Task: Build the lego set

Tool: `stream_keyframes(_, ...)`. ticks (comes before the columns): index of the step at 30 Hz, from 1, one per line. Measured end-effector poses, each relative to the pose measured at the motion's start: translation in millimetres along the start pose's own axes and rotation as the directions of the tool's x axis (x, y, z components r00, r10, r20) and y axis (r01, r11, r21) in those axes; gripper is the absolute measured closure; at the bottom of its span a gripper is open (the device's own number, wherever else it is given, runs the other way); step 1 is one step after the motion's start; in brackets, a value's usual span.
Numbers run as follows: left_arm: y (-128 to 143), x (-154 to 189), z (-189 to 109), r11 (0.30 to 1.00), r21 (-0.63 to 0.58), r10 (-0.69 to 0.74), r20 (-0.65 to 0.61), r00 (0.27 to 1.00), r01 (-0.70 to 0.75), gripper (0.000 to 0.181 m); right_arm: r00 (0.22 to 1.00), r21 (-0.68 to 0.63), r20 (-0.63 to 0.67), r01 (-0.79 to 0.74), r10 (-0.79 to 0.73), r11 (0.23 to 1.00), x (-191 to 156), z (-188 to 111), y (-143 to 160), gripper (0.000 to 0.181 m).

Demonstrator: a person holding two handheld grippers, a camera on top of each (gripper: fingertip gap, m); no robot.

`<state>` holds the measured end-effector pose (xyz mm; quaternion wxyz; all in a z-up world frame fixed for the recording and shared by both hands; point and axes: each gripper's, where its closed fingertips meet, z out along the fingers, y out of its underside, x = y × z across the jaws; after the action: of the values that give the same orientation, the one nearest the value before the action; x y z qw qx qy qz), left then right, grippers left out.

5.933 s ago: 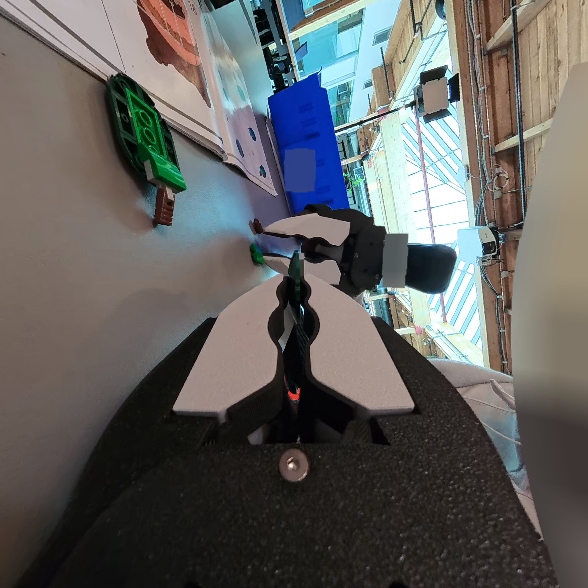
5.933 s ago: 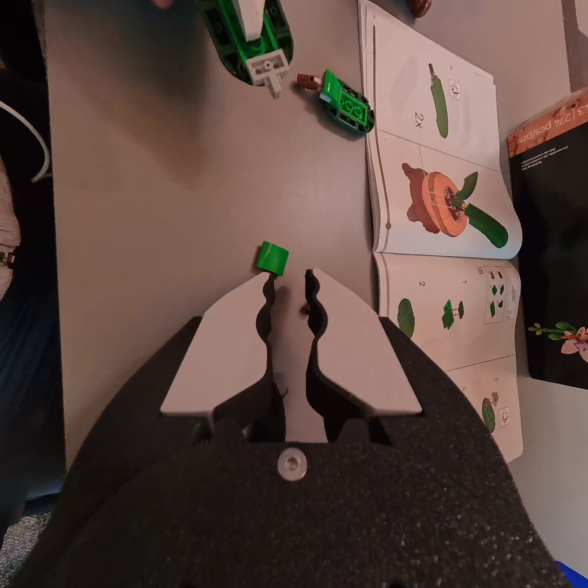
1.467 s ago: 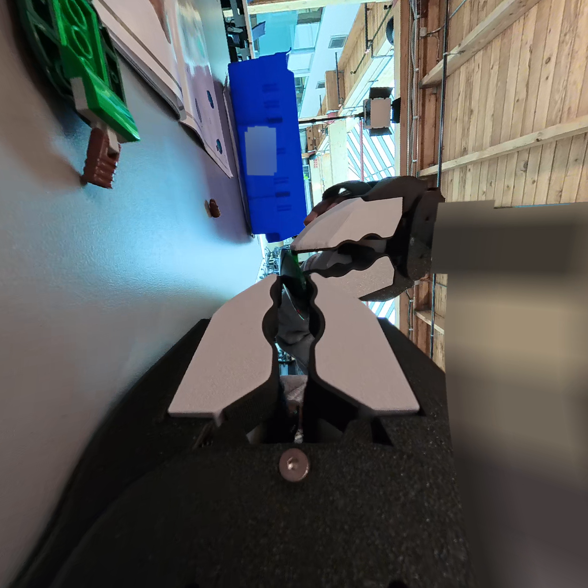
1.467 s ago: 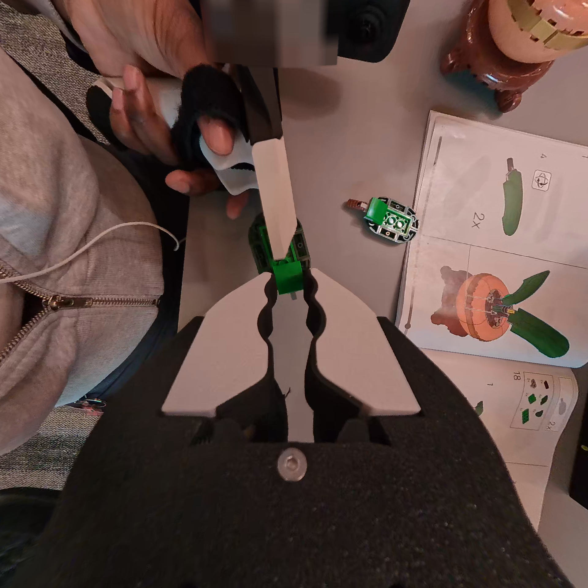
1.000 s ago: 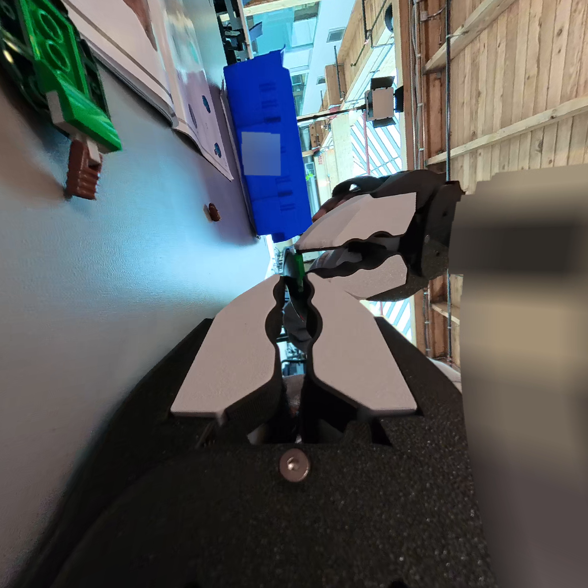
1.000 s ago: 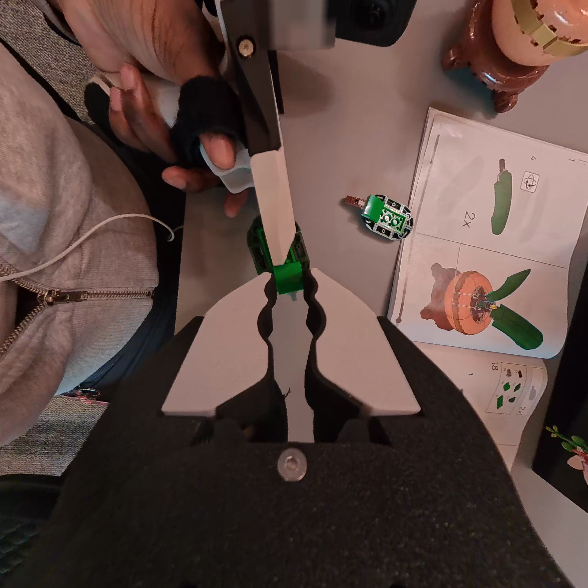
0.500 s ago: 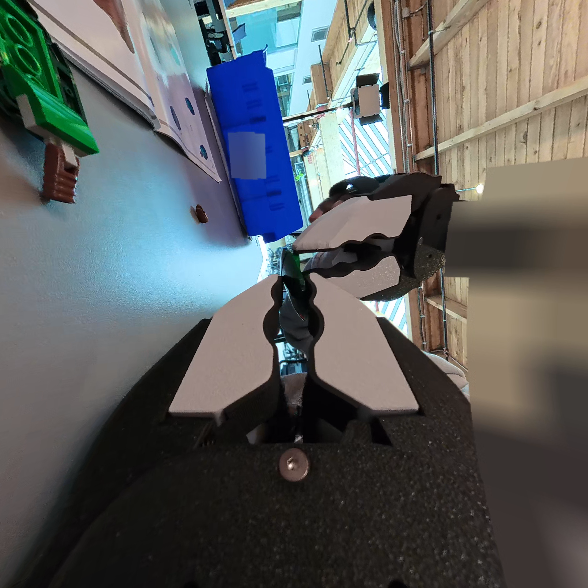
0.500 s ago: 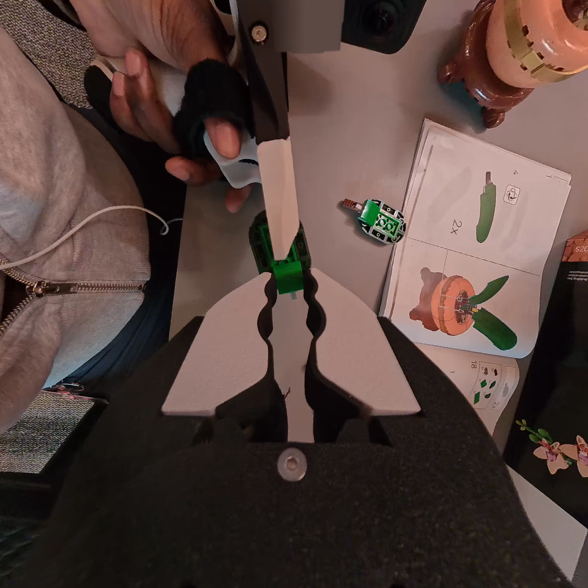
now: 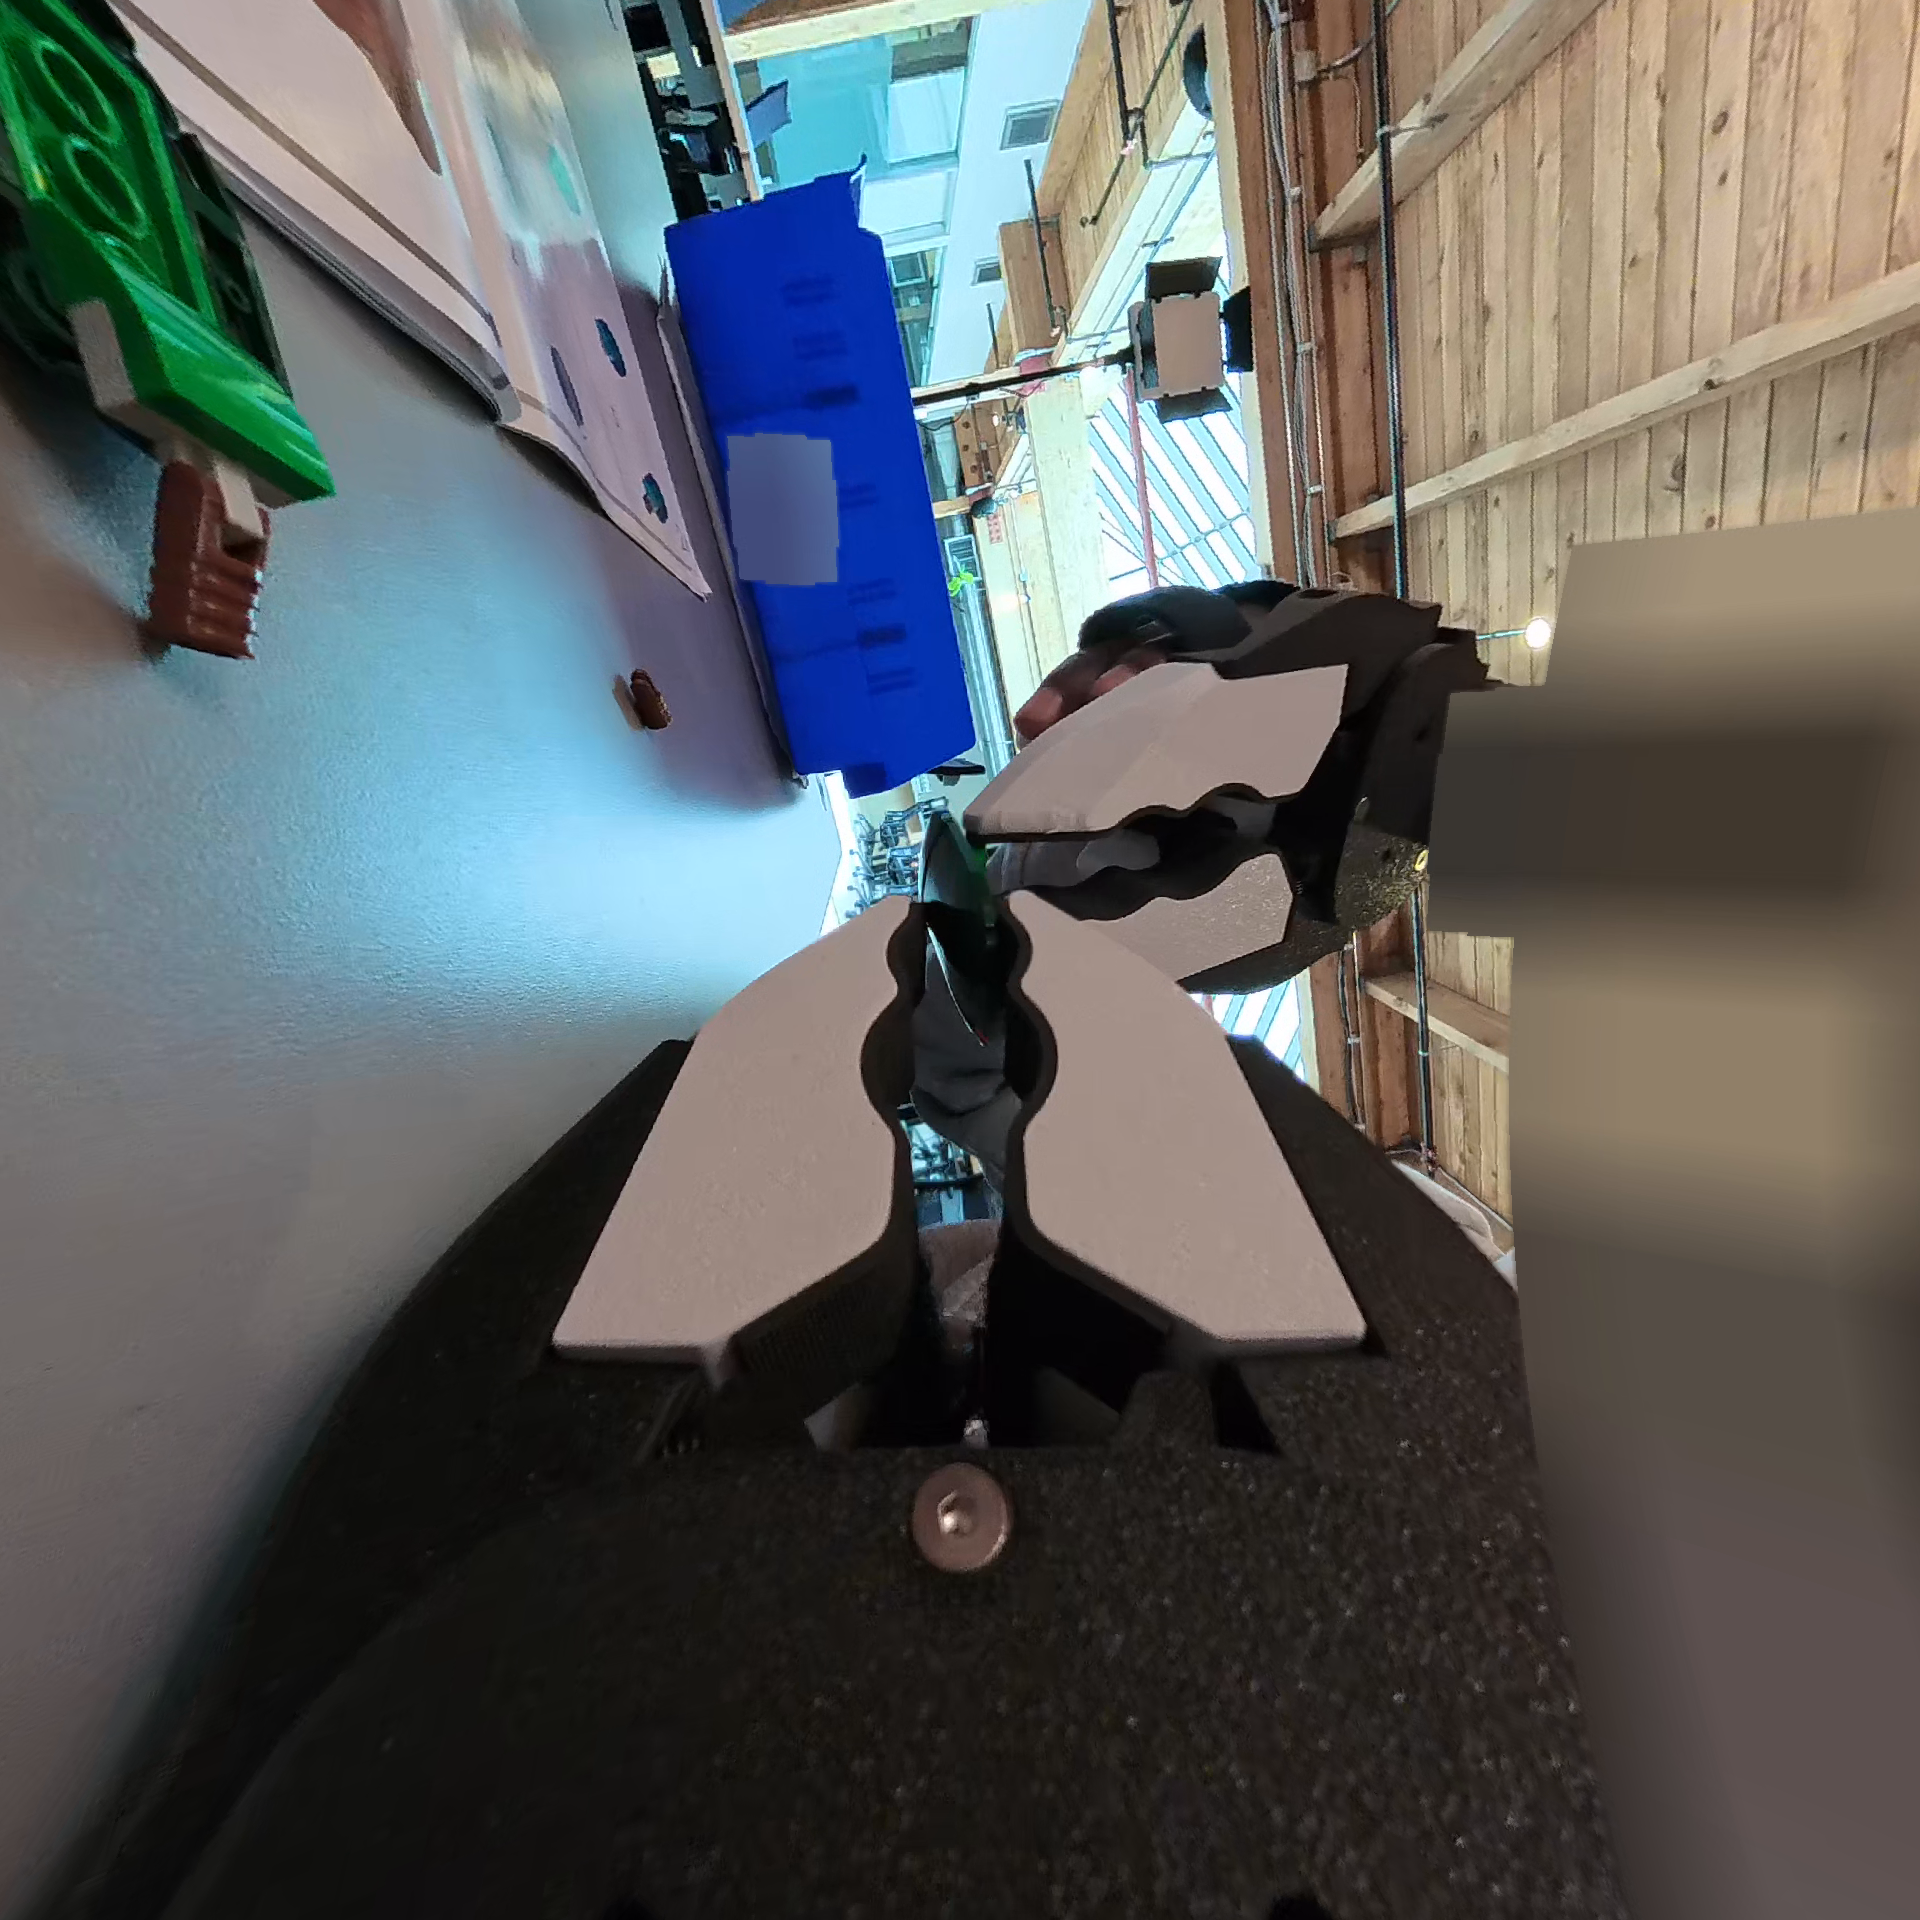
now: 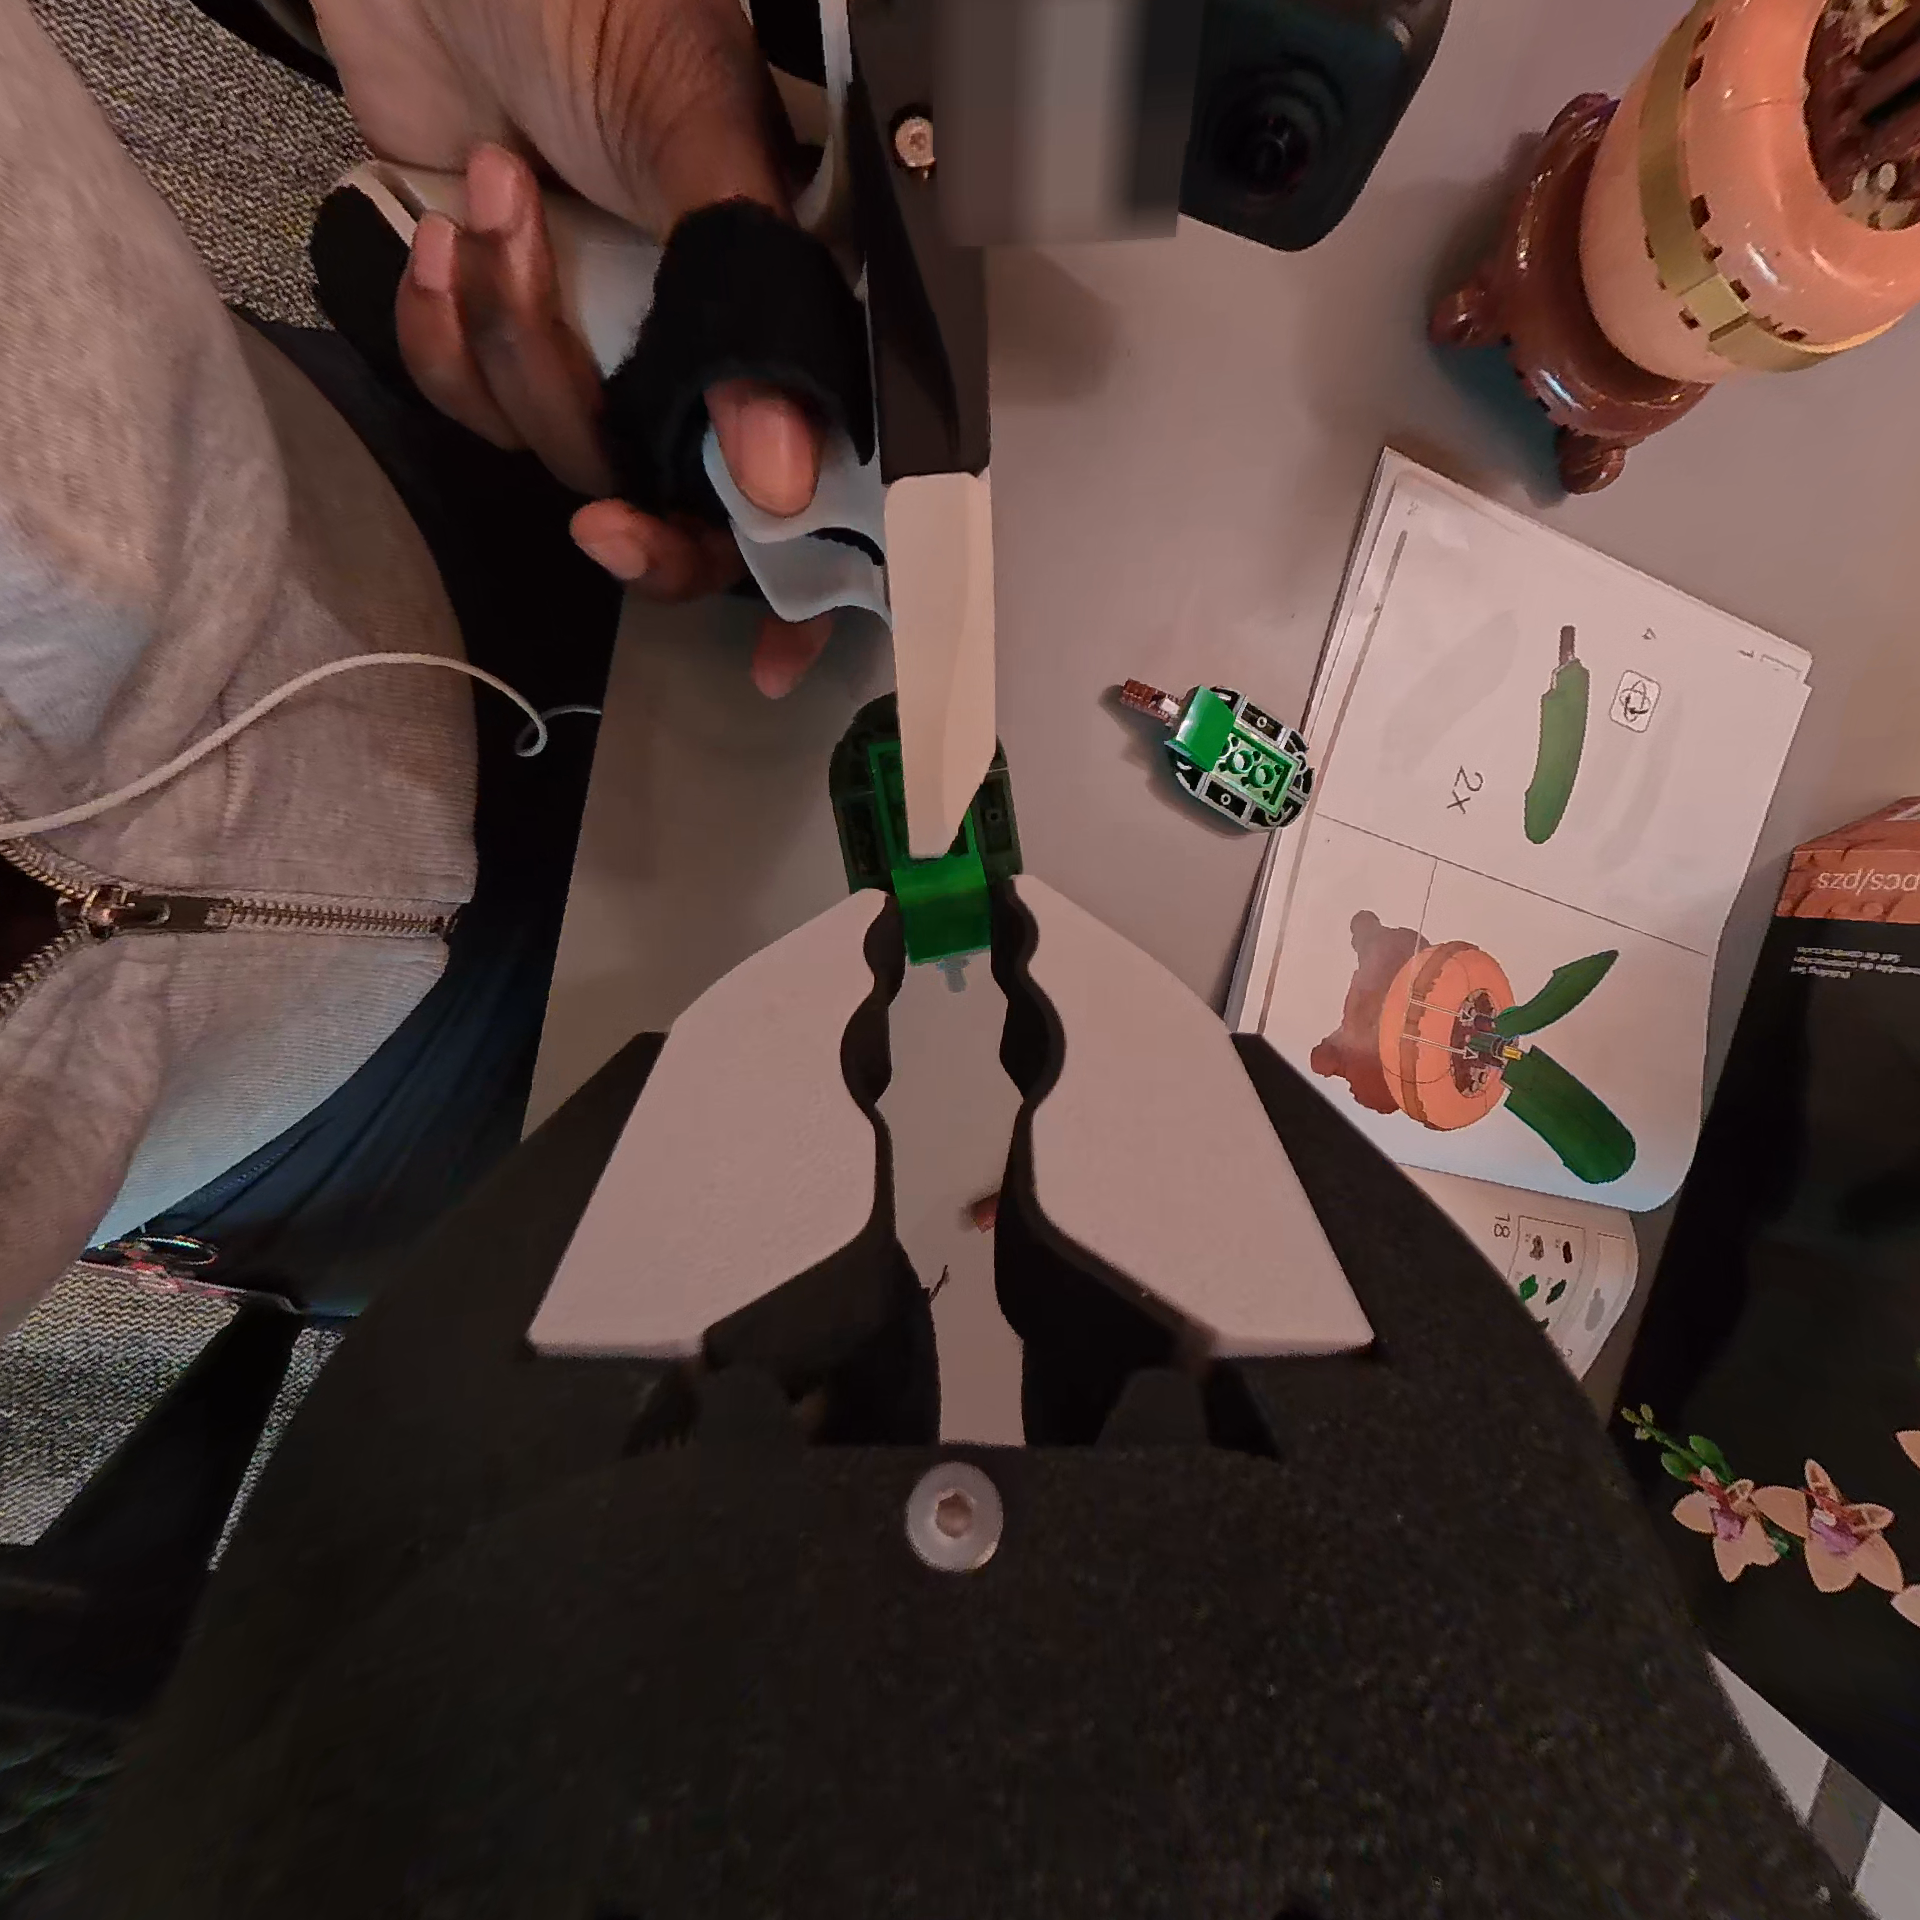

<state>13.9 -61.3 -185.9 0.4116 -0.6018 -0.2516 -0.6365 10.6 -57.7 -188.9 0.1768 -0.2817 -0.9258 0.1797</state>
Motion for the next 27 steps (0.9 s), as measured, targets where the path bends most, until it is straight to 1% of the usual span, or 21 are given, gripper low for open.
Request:
stream_keyframes(7,1,2,0,1.0,0.003,0.029,-0.005,1.0,-0.028,0.168,1.0,0.005,-0.002,-0.006,0.006,1.0,0,-1,-2,0.165)
stream_keyframes(10,2,3,1,0.998,0.001,0.068,-0.004,0.998,-0.068,0.171,1.0,0.007,-0.015,0.017,-0.016,1.0,-1,-4,-6,0.165)
stream_keyframes(21,3,11,-1,0.993,0.017,0.119,-0.032,0.992,-0.119,0.173,0.998,0.031,-0.05,0.031,-0.03,0.999,0,-10,-12,0.165)
stream_keyframes(22,2,13,-2,0.99,0.025,0.136,-0.038,0.99,-0.135,0.173,0.998,0.049,-0.059,0.021,-0.018,0.999,1,-12,-14,0.165)
stream_keyframes(24,1,20,-4,0.982,0.047,0.185,-0.063,0.981,-0.182,0.173,0.995,0.101,-0.095,-0.027,0.037,0.994,5,-19,-15,0.156)
stream_keyframes(26,-4,30,-9,0.964,0.093,0.255,-0.081,0.964,-0.247,0.173,0.982,0.204,-0.1,-0.135,0.158,0.97,8,-29,-16,0.15)
stream_keyframes(27,-7,35,-11,0.954,0.111,0.288,-0.086,0.954,-0.278,0.173,0.969,0.275,-0.069,-0.209,0.236,0.938,8,-33,-18,0.152)
